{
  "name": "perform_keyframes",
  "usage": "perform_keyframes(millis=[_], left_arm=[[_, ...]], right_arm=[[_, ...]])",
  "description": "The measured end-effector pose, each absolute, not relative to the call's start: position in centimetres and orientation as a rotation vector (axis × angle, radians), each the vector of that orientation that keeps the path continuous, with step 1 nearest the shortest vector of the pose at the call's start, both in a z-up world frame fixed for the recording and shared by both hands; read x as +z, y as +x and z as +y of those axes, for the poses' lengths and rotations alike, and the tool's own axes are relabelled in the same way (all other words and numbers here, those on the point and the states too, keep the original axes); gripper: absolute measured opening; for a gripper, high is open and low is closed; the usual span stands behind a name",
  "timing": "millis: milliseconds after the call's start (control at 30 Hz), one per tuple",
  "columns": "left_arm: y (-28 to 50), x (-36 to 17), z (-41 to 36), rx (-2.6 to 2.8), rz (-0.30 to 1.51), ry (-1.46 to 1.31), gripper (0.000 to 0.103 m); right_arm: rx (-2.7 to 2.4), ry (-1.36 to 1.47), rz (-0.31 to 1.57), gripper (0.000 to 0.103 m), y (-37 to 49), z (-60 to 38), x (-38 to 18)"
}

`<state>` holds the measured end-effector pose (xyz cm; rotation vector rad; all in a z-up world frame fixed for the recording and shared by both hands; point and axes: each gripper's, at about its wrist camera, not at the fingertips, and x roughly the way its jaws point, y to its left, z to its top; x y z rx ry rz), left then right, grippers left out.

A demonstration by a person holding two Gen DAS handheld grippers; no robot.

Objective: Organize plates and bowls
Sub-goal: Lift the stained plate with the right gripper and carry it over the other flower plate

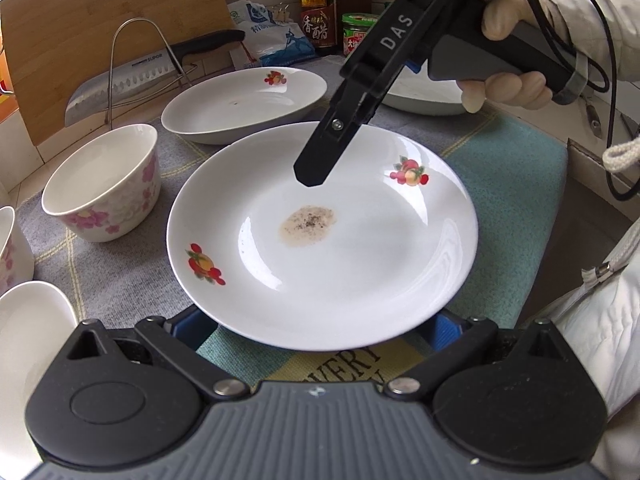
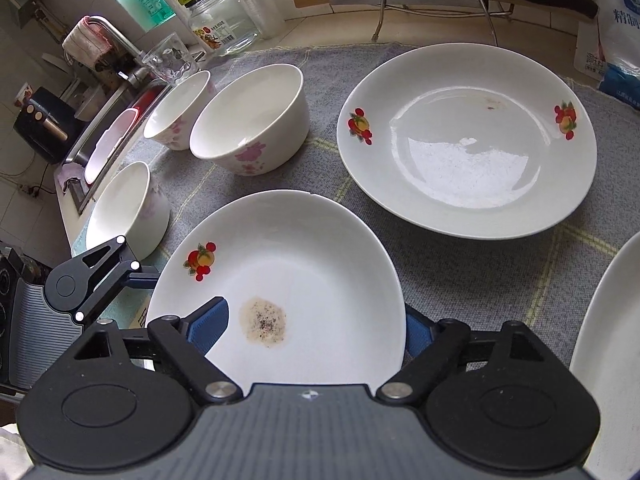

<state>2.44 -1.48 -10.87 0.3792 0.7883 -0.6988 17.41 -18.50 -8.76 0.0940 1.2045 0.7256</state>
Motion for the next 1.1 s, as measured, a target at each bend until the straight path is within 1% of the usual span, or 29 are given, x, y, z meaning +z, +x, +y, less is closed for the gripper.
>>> perform_keyframes(millis=[167,533,1100], left_arm=[[2.4,-10.8,-1.5,-0.697,0.794,0.381,0.103],[2.7,-10.8,-1.6,-0.701,0.808,0.386,0.103],[2.9,-9.9,-2.2,-0.712,0.805,0.409,0.102]], right_arm=[[0.740,0.116,1.225,0.089,17.9,-18.8,-8.8],[0.745,0.163,1.252,0.089,18.2,-19.2,-8.9],[0.719,0.156,1.217,0.090,17.3,-20.0,-7.7]])
